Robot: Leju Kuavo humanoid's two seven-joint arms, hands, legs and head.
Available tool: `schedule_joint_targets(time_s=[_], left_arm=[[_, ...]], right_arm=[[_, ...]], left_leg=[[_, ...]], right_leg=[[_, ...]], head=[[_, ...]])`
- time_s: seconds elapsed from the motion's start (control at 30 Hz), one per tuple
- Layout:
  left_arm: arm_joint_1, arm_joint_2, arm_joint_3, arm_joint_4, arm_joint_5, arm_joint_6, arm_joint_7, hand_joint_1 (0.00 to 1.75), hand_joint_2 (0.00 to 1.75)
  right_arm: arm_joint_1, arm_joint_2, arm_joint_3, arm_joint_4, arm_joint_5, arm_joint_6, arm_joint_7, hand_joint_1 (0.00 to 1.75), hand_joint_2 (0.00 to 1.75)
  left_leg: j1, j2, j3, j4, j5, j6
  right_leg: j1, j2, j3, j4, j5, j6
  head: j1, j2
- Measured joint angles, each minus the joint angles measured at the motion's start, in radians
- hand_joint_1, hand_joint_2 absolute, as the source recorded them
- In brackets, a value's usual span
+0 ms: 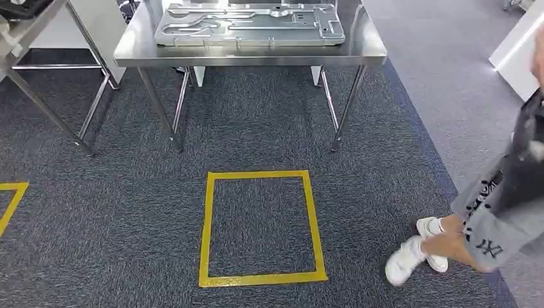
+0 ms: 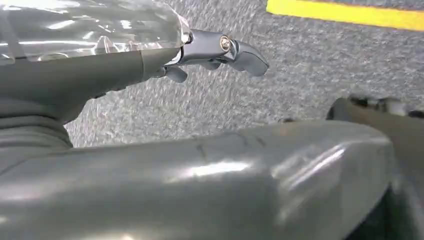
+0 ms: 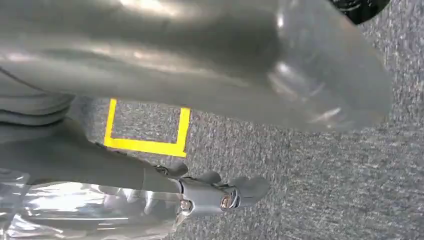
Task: Take the parts from the cabinet and place them on the table.
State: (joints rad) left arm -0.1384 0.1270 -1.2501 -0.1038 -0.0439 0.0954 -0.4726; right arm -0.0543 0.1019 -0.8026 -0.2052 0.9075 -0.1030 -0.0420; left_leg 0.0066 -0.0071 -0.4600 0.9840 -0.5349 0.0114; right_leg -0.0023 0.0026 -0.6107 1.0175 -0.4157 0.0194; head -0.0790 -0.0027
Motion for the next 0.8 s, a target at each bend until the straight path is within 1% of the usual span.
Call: schedule_joint_targets(time_s=[0.03, 0.07, 0.1, 0.13, 0.17, 0.2, 0.23, 0.27, 0.3, 0.33, 0.37, 0.4, 0.43, 0.5, 0.53, 0.57, 0.6, 0.63, 0.67, 0.7, 0.73, 0.77, 0.8], left_arm=[[0.0, -0.001, 0.0, 0.0, 0.0, 0.0, 0.0, 0.0, 0.0], [-0.001, -0.001, 0.0, 0.0, 0.0, 0.0, 0.001, 0.0, 0.0], [-0.001, -0.001, 0.0, 0.0, 0.0, 0.0, 0.001, 0.0, 0.0], [0.0, -0.001, 0.0, 0.0, 0.0, 0.0, 0.001, 0.0, 0.0], [0.0, -0.001, 0.0, 0.0, 0.0, 0.0, 0.001, 0.0, 0.0], [0.0, -0.001, 0.0, 0.0, 0.0, 0.0, 0.001, 0.0, 0.0], [0.0, -0.002, 0.0, 0.0, 0.0, 0.0, 0.001, 0.0, 0.0], [0.0, -0.002, 0.0, 0.0, 0.0, 0.0, 0.001, 0.0, 0.0], [0.0, -0.003, 0.0, 0.0, 0.0, 0.0, 0.001, 0.0, 0.0], [0.0, -0.003, 0.0, 0.0, 0.0, 0.0, 0.001, 0.0, 0.0], [0.0, -0.005, -0.001, 0.0, 0.0, 0.0, 0.001, 0.0, 0.0], [0.0, -0.007, -0.001, 0.0, 0.0, 0.0, 0.0, 0.0, 0.0], [0.0, -0.007, -0.001, 0.0, 0.0, 0.0, 0.0, 0.0, 0.0], [-0.001, -0.007, -0.001, 0.0, 0.0, 0.0, 0.0, 0.0, 0.0], [0.001, -0.007, -0.001, 0.0, 0.0, 0.0, 0.0, 0.0, 0.0], [0.003, -0.007, -0.001, 0.0, 0.0, 0.0, -0.003, 0.0, 0.0], [0.004, -0.008, -0.001, 0.0, 0.0, 0.0, -0.004, 0.0, 0.0], [0.005, -0.008, -0.002, 0.0, -0.005, 0.0, -0.005, 0.0, 0.0], [0.005, -0.008, -0.004, 0.0, -0.006, 0.0, -0.006, 0.0, 0.0], [0.005, -0.008, -0.007, 0.0, -0.006, 0.0, -0.008, 0.0, 0.0], [0.005, -0.008, -0.009, 0.0, -0.006, 0.0, -0.01, 0.0, 0.0], [0.005, -0.008, -0.011, 0.0, -0.006, 0.0, -0.011, 0.0, 0.0], [0.005, -0.008, -0.014, 0.0, -0.006, 0.0, -0.013, 0.0, 0.0]], right_arm=[[0.001, -0.005, 0.0, 0.0, 0.004, 0.0, 0.0, 0.0, 0.0], [0.001, -0.005, 0.0, 0.0, 0.005, 0.0, -0.001, 0.0, 0.0], [0.001, -0.005, 0.0, 0.0, 0.007, 0.001, -0.003, 0.0, 0.0], [0.001, -0.005, 0.0, 0.0, 0.008, 0.001, -0.005, 0.0, 0.0], [0.001, -0.005, 0.0, 0.0, 0.008, 0.002, -0.006, 0.0, 0.0], [0.001, -0.005, 0.0, 0.0, 0.008, 0.002, -0.008, 0.0, 0.0], [0.001, -0.005, 0.0, 0.0, 0.008, 0.002, -0.01, 0.0, 0.0], [0.001, -0.007, 0.0, 0.0, 0.008, 0.002, -0.012, 0.0, 0.0], [0.0, -0.007, 0.0, 0.0, 0.008, 0.002, -0.013, 0.0, 0.0], [-0.001, -0.008, 0.0, 0.0, 0.008, 0.002, -0.013, 0.0, 0.0], [-0.003, -0.011, 0.0, 0.0, 0.008, 0.001, -0.013, 0.0, 0.0], [-0.005, -0.013, 0.0, 0.0, 0.008, 0.001, -0.013, 0.0, 0.0], [-0.006, -0.013, 0.0, 0.0, 0.008, 0.001, -0.013, 0.0, 0.0], [-0.006, -0.013, 0.001, 0.0, 0.008, 0.001, -0.014, 0.0, 0.0], [-0.006, -0.013, 0.001, 0.001, 0.007, 0.002, -0.014, 0.0, 0.0], [-0.007, -0.013, 0.001, 0.001, 0.004, 0.002, -0.013, 0.0, 0.0], [-0.007, -0.013, 0.001, 0.001, 0.003, 0.001, -0.014, 0.0, 0.0], [-0.005, -0.013, 0.0, 0.001, 0.001, 0.0, -0.014, 0.0, 0.0], [-0.003, -0.013, 0.0, 0.001, -0.001, -0.003, -0.014, 0.0, 0.0], [-0.003, -0.013, 0.0, 0.001, -0.001, -0.003, -0.014, 0.0, 0.0], [-0.002, -0.013, 0.0, 0.001, -0.002, -0.004, -0.015, 0.0, 0.0], [-0.002, -0.013, -0.001, 0.001, -0.002, -0.005, -0.015, 0.0, 0.0], [-0.001, -0.013, -0.002, 0.001, -0.003, -0.005, -0.015, 0.0, 0.0]], left_leg=[[0.007, 0.01, -0.01, -0.004, 0.013, 0.01], [0.005, 0.01, -0.023, -0.005, 0.025, 0.018], [0.004, 0.011, -0.034, -0.003, 0.036, 0.023], [0.003, 0.012, -0.049, -0.002, 0.047, 0.025], [0.001, 0.014, -0.064, 0.0, 0.057, 0.025], [0.0, 0.016, -0.081, 0.004, 0.068, 0.025], [-0.001, 0.017, -0.099, 0.009, 0.077, 0.024], [-0.002, 0.018, -0.116, 0.014, 0.086, 0.022], [-0.002, 0.018, -0.132, 0.02, 0.094, 0.02], [-0.002, 0.018, -0.144, 0.024, 0.102, 0.017], [-0.002, 0.018, -0.149, 0.029, 0.109, 0.014], [-0.006, 0.018, -0.154, 0.031, 0.116, 0.007], [-0.005, 0.019, -0.154, 0.026, 0.128, 0.0], [-0.002, 0.02, -0.156, 0.017, 0.15, -0.011], [-0.004, 0.017, -0.162, 0.02, 0.144, -0.017], [-0.002, 0.015, -0.174, 0.042, 0.098, -0.02], [0.0, 0.015, -0.19, 0.097, 0.027, -0.023], [0.003, 0.015, -0.207, 0.171, -0.039, -0.027], [0.004, 0.015, -0.219, 0.249, -0.083, -0.031], [0.004, 0.015, -0.225, 0.311, -0.087, -0.034], [0.005, 0.015, -0.219, 0.339, -0.057, -0.035], [0.005, 0.015, -0.201, 0.335, -0.002, -0.035], [0.006, 0.015, -0.171, 0.306, 0.049, -0.034]], right_leg=[[-0.006, 0.002, -0.008, 0.009, -0.013, 0.005], [-0.006, 0.0, -0.02, 0.037, -0.067, 0.011], [-0.007, 0.0, -0.037, 0.099, -0.134, 0.014], [-0.009, 0.0, -0.055, 0.176, -0.192, 0.018], [-0.01, 0.0, -0.068, 0.244, -0.226, 0.021], [-0.011, 0.0, -0.072, 0.292, -0.229, 0.023], [-0.011, 0.0, -0.056, 0.301, -0.201, 0.023], [-0.011, 0.0, -0.022, 0.269, -0.157, 0.022], [-0.01, 0.0, 0.031, 0.204, -0.116, 0.018], [-0.009, 0.0, 0.098, 0.112, -0.1, 0.012], [-0.007, 0.0, 0.165, 0.019, -0.126, 0.002], [-0.001, 0.0, 0.207, -0.06, -0.148, -0.004], [0.002, 0.001, 0.2, -0.059, -0.147, -0.008], [0.005, 0.001, 0.189, -0.059, -0.13, -0.022], [-0.008, -0.004, 0.18, -0.067, -0.113, -0.033], [-0.006, -0.008, 0.166, -0.067, -0.102, -0.042], [-0.005, -0.01, 0.15, -0.065, -0.091, -0.048], [-0.003, -0.011, 0.135, -0.063, -0.079, -0.05], [-0.001, -0.012, 0.117, -0.061, -0.07, -0.05], [-0.001, -0.011, 0.098, -0.055, -0.059, -0.05], [-0.001, -0.011, 0.079, -0.05, -0.05, -0.048], [-0.001, -0.012, 0.061, -0.044, -0.041, -0.046], [-0.001, -0.012, 0.043, -0.037, -0.033, -0.043]], head=[[0.0, 0.0], [0.0, 0.0], [0.0, 0.0], [0.0, 0.0], [0.0, 0.0], [0.0, 0.0], [0.0, 0.0], [0.0, 0.0], [0.0, 0.0], [0.0, 0.0], [0.0, 0.0], [0.0, 0.0], [0.0, 0.0], [0.0, 0.0], [0.0, 0.0], [0.0, 0.0], [0.0, 0.0], [0.0, 0.0], [0.0, 0.0], [0.0, 0.0], [0.0, 0.0], [0.0, 0.0], [0.0, 0.0]])
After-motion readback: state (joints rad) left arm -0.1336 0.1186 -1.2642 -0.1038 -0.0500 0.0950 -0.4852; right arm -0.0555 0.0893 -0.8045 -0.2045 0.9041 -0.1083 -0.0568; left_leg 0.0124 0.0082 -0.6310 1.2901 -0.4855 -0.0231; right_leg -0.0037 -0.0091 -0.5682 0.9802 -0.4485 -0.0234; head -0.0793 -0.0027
